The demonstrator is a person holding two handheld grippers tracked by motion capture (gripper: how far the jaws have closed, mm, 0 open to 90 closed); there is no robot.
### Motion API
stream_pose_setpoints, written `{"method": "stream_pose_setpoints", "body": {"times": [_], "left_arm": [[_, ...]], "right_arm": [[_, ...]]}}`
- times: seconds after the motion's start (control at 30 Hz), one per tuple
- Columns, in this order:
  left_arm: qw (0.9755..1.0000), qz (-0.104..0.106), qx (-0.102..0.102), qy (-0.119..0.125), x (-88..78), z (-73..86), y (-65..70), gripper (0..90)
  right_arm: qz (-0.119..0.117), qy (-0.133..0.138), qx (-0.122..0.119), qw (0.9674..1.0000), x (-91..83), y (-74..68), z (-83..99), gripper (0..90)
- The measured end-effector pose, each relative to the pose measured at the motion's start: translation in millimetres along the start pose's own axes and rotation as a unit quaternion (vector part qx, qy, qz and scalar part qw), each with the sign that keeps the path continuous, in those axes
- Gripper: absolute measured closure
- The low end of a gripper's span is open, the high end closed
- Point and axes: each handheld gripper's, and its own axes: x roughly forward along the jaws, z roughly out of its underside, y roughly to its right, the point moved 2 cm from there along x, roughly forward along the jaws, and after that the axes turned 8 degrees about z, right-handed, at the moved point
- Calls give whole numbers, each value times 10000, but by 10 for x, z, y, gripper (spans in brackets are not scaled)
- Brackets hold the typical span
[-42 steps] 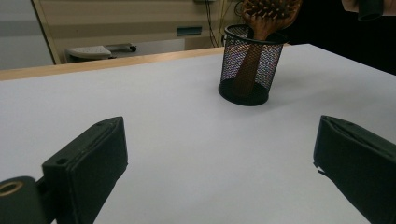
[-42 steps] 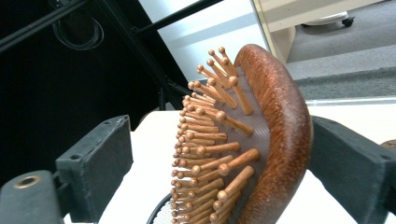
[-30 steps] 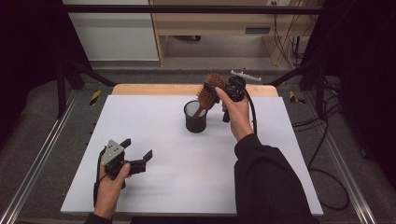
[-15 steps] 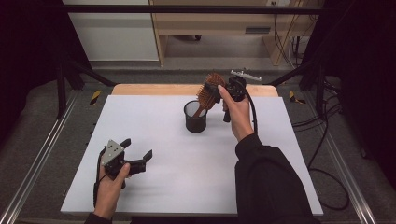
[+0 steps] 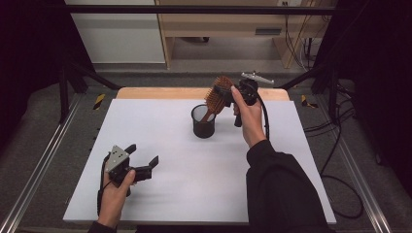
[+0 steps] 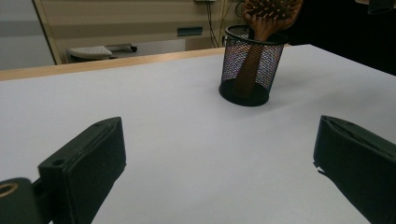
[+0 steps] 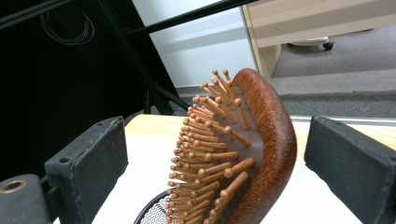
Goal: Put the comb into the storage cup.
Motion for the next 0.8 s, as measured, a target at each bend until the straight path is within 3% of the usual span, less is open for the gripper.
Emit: {"method": "stream_pose_setpoints", "body": {"times": [0.8], "left_arm": [[10000, 4, 2, -2, 0, 0, 2, 25]], "right_arm": [[2, 349, -37, 9994, -152, 14, -98, 89]]}}
